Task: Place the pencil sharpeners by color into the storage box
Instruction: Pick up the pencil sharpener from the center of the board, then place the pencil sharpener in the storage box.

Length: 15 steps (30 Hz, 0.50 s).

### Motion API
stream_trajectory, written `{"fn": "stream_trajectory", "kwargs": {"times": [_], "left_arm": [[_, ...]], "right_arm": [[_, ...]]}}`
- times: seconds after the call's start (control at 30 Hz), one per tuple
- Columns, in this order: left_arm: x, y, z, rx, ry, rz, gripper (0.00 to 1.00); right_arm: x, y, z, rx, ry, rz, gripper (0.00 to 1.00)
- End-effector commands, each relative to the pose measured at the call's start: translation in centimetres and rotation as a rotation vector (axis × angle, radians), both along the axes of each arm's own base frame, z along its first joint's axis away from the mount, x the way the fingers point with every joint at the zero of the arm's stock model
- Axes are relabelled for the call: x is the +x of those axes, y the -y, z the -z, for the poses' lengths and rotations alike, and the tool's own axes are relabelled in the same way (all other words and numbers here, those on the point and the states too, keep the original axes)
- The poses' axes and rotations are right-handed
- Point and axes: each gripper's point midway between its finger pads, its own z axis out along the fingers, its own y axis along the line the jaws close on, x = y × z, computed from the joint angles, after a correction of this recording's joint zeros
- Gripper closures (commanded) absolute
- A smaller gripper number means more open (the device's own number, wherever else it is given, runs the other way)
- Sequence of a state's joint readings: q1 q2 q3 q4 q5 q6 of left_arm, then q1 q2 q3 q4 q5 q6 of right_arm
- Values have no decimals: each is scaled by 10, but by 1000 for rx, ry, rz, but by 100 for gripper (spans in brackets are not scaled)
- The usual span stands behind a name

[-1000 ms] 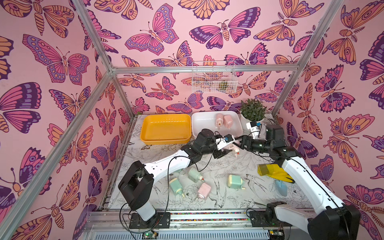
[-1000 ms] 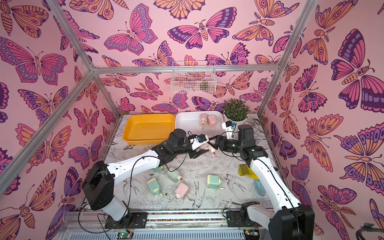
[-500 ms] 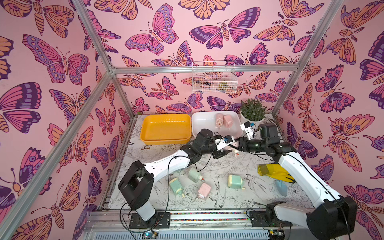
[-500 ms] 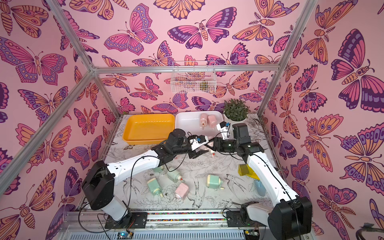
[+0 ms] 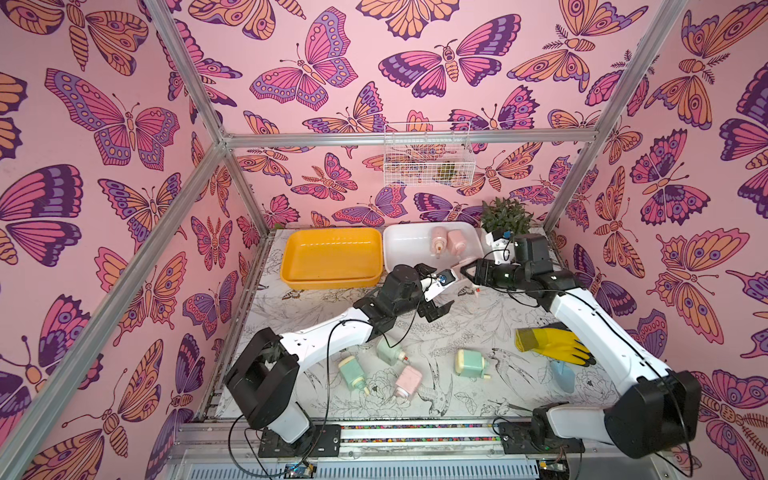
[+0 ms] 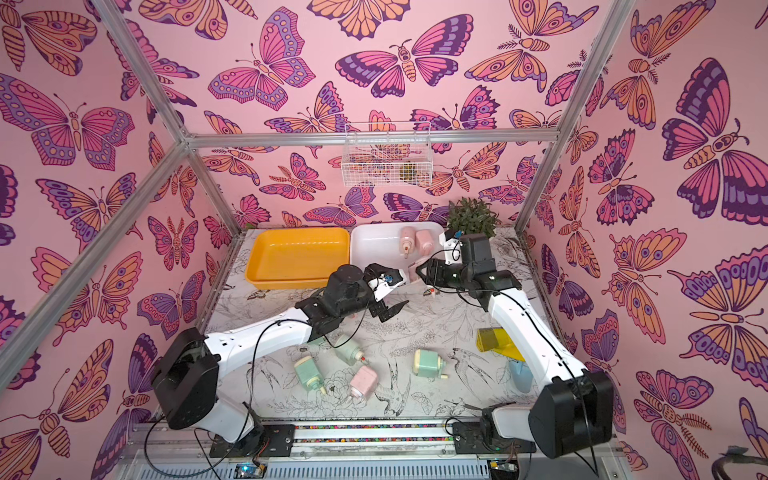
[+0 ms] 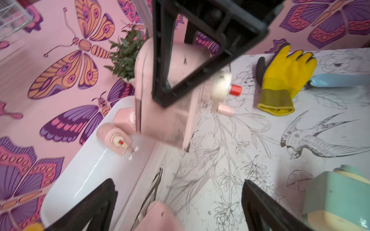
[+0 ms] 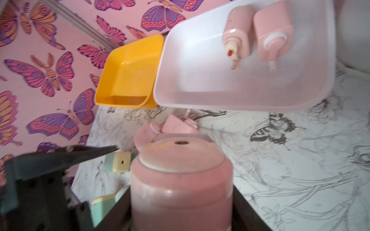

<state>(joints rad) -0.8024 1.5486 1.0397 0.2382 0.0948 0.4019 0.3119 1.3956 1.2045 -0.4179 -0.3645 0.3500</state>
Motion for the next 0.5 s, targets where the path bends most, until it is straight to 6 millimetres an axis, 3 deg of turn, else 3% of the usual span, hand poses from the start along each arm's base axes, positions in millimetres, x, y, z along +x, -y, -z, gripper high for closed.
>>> {"fn": "stream_trajectory", "kwargs": {"times": [0.0, 0.1, 0.23, 0.47], "left_arm": [[20, -36, -17, -85, -3, -239, 0], [23, -54, -16, -179, -77, -369, 0], [28, -77, -6, -221, -66, -486, 0], [33, -105, 5, -181, -31, -606, 0]], "right_arm": [[53, 4, -17, -138, 130, 87, 100], [89, -15, -4, -273, 107, 96, 100], [130, -51, 9, -231, 50, 92, 100], [185, -88, 26, -279, 62, 130, 100]]}}
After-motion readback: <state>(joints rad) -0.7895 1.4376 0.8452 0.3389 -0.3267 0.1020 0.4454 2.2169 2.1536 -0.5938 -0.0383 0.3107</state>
